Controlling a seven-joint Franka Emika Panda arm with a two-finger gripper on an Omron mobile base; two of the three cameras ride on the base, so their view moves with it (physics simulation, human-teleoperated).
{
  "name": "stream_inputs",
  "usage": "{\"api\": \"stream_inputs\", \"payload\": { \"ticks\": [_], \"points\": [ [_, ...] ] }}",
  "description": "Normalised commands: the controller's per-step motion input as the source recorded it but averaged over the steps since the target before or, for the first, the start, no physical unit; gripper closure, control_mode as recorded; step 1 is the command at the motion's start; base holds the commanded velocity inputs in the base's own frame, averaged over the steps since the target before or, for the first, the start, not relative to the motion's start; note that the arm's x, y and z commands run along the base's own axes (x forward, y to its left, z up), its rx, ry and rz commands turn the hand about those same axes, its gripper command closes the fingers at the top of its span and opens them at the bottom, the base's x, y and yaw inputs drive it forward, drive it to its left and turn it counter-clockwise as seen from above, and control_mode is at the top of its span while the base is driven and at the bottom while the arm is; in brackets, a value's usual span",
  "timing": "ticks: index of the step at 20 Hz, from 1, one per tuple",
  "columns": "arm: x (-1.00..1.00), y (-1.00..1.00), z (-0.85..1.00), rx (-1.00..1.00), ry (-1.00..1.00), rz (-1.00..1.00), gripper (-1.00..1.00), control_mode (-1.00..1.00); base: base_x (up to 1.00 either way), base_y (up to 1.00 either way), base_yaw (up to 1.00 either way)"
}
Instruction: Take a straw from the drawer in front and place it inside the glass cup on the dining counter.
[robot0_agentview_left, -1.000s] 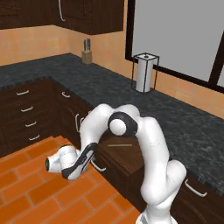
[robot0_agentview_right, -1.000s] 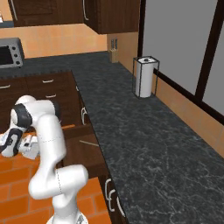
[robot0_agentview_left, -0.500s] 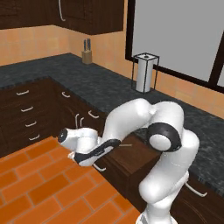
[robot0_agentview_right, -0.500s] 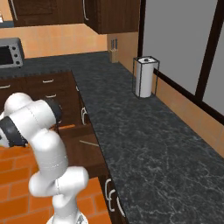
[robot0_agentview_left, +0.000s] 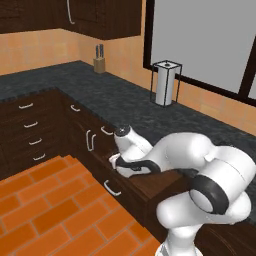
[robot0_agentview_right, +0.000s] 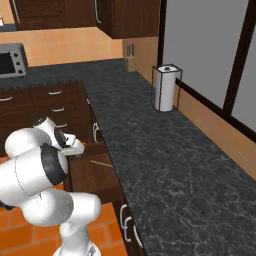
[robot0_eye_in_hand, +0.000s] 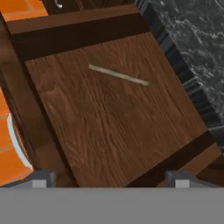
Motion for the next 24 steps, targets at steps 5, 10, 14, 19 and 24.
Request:
{"api": "stream_inputs", "payload": {
  "ticks": [5,10,14,19,24],
  "points": [
    [0.61,-0.26,-0.23,0.00,0.16,0.00,-1.00,-1.00,0.00,0.00,0.00],
    [0.45,0.02,-0.63,0.00,0.25,0.00,-1.00,-1.00,0.00,0.00,0.00],
    [0.54,0.01,-0.54,0.01,0.27,0.00,-1.00,-1.00,0.00,0.00,0.00],
    [0.15,0.36,-0.36,0.01,0.19,0.01,-1.00,-1.00,0.00,0.00,0.00],
    [-0.04,0.88,-0.24,0.00,0.07,0.01,-1.00,-1.00,0.00,0.00,0.00]
  ]
}}
